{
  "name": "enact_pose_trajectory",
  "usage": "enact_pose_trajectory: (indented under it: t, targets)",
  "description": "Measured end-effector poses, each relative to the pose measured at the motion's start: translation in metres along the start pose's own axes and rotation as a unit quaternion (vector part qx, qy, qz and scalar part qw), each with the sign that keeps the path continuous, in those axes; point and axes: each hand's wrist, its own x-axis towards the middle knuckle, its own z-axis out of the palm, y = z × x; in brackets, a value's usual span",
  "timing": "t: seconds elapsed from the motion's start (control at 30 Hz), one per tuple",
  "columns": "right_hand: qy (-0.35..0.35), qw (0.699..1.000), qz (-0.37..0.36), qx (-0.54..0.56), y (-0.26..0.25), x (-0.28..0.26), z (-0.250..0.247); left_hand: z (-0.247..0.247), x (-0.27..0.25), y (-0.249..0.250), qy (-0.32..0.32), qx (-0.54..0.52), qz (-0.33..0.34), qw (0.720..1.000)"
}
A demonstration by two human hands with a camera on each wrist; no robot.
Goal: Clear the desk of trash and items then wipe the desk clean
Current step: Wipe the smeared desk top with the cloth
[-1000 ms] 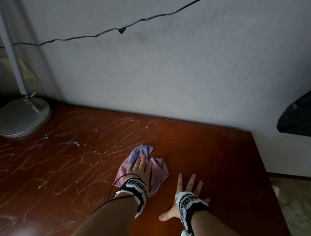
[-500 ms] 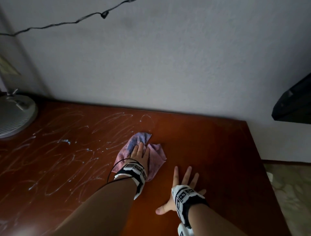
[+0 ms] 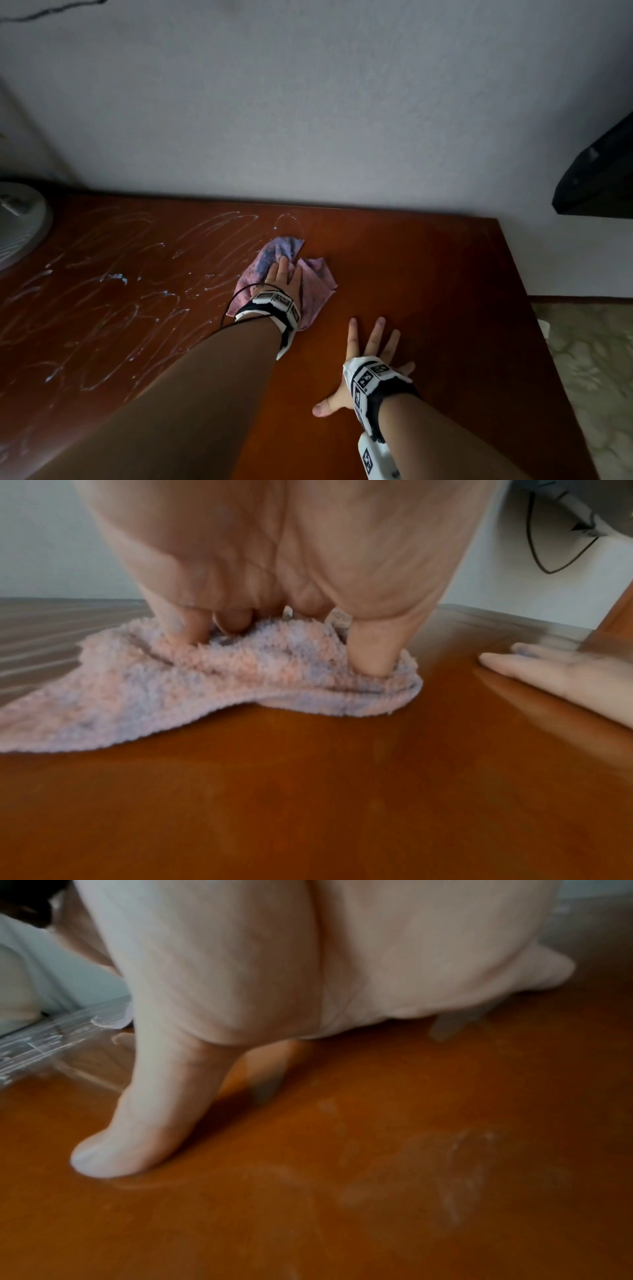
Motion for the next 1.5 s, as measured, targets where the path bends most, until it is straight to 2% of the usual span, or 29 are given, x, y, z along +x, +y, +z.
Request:
enact_pose_trajectory:
  t: [0.23, 0.43, 0.7, 0.87, 1.0, 1.07, 1.13, 1.17, 1.2, 1.23, 1.27, 1.33, 1.47, 1.5]
  targets:
    - [-0.019, 1.000, -0.013, -0.002, 0.002, 0.003, 0.000, -0.025, 0.037, 0.005, 0.031, 0.060, -0.007, 0.998]
    - [-0.031, 0.999, -0.020, 0.008, 0.002, 0.002, -0.004, -0.019, 0.029, -0.005, 0.032, 0.058, -0.002, 0.998]
    - [-0.058, 0.998, -0.019, 0.006, 0.004, 0.007, -0.005, -0.054, 0.062, 0.002, 0.069, 0.052, -0.010, 0.996]
    - [-0.052, 0.998, -0.026, 0.020, 0.003, 0.002, -0.008, -0.044, 0.058, 0.007, 0.045, 0.137, -0.014, 0.989]
    - [-0.053, 0.998, -0.015, 0.025, 0.005, 0.005, -0.011, -0.047, 0.049, 0.007, 0.055, 0.150, -0.005, 0.987]
    - [-0.037, 0.998, -0.019, 0.047, 0.005, 0.008, -0.005, -0.057, 0.049, 0.008, 0.055, 0.125, -0.009, 0.991]
    - [0.074, 0.996, 0.010, 0.053, 0.005, 0.014, 0.002, -0.068, 0.061, 0.009, 0.073, 0.121, -0.004, 0.990]
    - [0.083, 0.992, 0.026, 0.092, 0.007, 0.016, 0.001, -0.072, 0.068, 0.010, 0.080, 0.117, 0.002, 0.990]
    - [0.087, 0.991, 0.010, 0.106, 0.007, 0.015, 0.002, -0.072, 0.074, 0.009, 0.082, 0.117, 0.003, 0.990]
    - [0.046, 0.994, 0.028, 0.093, 0.003, 0.012, 0.001, -0.068, 0.081, 0.007, 0.081, 0.110, 0.002, 0.991]
    - [0.052, 0.996, 0.026, 0.072, 0.001, 0.014, 0.007, -0.060, 0.086, 0.003, 0.075, 0.095, 0.000, 0.993]
    - [0.009, 0.997, 0.018, 0.072, 0.001, 0.015, 0.007, -0.043, 0.087, -0.005, 0.053, 0.108, -0.014, 0.993]
    - [0.169, 0.983, 0.024, 0.070, 0.004, 0.019, 0.022, -0.021, 0.072, -0.014, 0.036, 0.109, -0.009, 0.993]
    - [0.230, 0.968, 0.012, 0.099, 0.004, 0.023, 0.031, -0.021, 0.069, -0.014, 0.038, 0.092, -0.007, 0.995]
